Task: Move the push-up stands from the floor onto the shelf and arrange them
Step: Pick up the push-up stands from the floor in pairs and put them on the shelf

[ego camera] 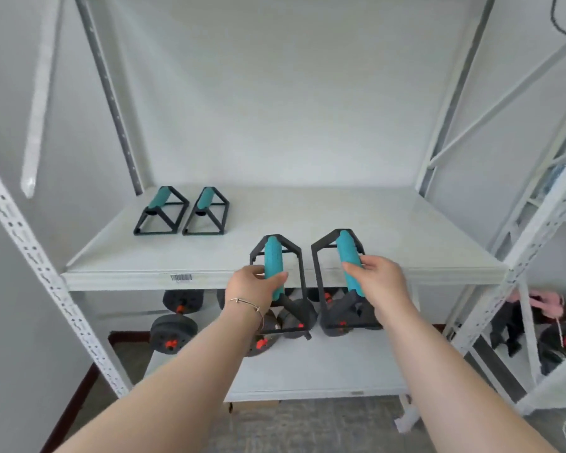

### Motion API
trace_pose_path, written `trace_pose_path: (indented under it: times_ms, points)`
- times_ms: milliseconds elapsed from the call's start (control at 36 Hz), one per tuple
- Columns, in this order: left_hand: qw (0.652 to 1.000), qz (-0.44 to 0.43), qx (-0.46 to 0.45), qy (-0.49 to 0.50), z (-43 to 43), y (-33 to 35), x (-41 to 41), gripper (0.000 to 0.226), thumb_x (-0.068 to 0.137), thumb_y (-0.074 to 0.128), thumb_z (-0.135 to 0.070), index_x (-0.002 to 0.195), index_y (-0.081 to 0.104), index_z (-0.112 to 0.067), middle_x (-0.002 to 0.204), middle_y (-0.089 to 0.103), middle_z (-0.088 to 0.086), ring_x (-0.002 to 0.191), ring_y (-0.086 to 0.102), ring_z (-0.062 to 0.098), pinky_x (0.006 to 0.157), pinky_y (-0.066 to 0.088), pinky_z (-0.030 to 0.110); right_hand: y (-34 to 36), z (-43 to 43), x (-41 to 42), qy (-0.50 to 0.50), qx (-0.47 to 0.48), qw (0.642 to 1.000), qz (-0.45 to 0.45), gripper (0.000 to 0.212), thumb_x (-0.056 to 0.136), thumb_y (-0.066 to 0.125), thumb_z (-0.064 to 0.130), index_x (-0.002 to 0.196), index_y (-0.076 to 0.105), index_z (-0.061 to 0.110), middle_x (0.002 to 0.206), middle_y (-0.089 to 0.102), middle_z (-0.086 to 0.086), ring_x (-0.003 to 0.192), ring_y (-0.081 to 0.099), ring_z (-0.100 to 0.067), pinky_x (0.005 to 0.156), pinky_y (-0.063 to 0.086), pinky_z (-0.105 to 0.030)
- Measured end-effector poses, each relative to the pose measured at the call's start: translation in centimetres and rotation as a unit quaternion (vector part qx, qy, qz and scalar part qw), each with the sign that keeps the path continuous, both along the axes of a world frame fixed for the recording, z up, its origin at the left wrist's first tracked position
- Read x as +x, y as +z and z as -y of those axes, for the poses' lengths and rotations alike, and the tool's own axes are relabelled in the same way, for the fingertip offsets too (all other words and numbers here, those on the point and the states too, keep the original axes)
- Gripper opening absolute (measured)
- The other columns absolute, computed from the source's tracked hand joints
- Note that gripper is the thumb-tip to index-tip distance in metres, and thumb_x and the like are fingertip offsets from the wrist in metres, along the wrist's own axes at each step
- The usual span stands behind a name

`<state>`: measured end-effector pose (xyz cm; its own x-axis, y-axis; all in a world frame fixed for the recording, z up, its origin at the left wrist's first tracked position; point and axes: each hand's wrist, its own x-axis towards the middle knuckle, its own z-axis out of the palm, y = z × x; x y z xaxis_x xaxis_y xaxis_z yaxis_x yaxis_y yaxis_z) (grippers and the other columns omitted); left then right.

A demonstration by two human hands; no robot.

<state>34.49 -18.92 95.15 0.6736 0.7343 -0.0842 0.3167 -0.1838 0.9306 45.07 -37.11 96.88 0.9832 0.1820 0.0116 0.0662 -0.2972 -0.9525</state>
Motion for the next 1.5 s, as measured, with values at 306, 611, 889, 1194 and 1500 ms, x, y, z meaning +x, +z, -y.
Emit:
trace_pose_path:
  times_ms: [306,611,889,1194,1500]
  points:
    - [1.0,0.017,0.021,-0.01,-8.0,1.8,11.0,0.054,0.075,0.074,-0.047,0.119,0.061,-0.018,0.089,0.065,-0.006,0.075,0.067,0.01,0.064,0.058,0.026,1.3,-8.0,10.8,-0.002,-0.036,0.999,0.014,0.031,0.078,0.076,0.031,0.104,0.069,0.015,0.095,0.069,-0.003,0.088,0.066,-0.025,0.078,0.055,-0.041]
    - [0.999,-0.019,-0.001,-0.04,-16.8,0.5,22.8,0.053,0.074,0.075,-0.047,0.116,0.063,-0.017,0.086,0.066,-0.003,0.076,0.068,0.015,0.074,0.06,0.033,0.0,-16.8,20.9,-0.031,-0.05,0.998,-0.016,0.018,0.079,0.075,0.026,0.092,0.067,0.016,0.088,0.067,-0.005,0.083,0.065,-0.028,0.065,0.052,-0.034]
    - [0.996,-0.056,0.019,-0.071,-21.1,-0.4,28.5,0.025,0.076,0.073,-0.044,0.069,0.054,-0.029,0.077,0.068,0.0,0.079,0.069,0.021,0.076,0.059,0.038,-1.4,-21.0,26.8,-0.058,-0.071,0.995,-0.034,0.03,0.078,0.076,0.03,0.101,0.07,0.012,0.086,0.066,-0.003,0.074,0.064,-0.022,0.06,0.049,-0.029]
    - [0.996,-0.041,0.028,-0.073,-21.7,-1.1,29.8,0.033,0.077,0.072,-0.041,0.06,0.045,-0.034,0.065,0.057,-0.01,0.084,0.067,0.023,0.079,0.055,0.038,-3.2,-21.9,28.7,-0.062,-0.074,0.995,-0.039,0.02,0.078,0.075,0.028,0.082,0.07,0.009,0.078,0.063,-0.008,0.067,0.057,-0.022,0.063,0.046,-0.032]
    - [0.978,-0.055,0.191,-0.065,-19.7,-2.1,28.6,0.045,0.09,0.053,-0.033,0.132,0.049,-0.017,0.123,0.055,0.005,0.103,0.055,0.024,0.083,0.046,0.031,-3.1,-21.0,26.4,-0.041,-0.172,0.983,0.047,0.035,0.087,0.063,0.028,0.119,0.06,0.013,0.111,0.065,-0.002,0.088,0.062,-0.022,0.068,0.044,-0.027]
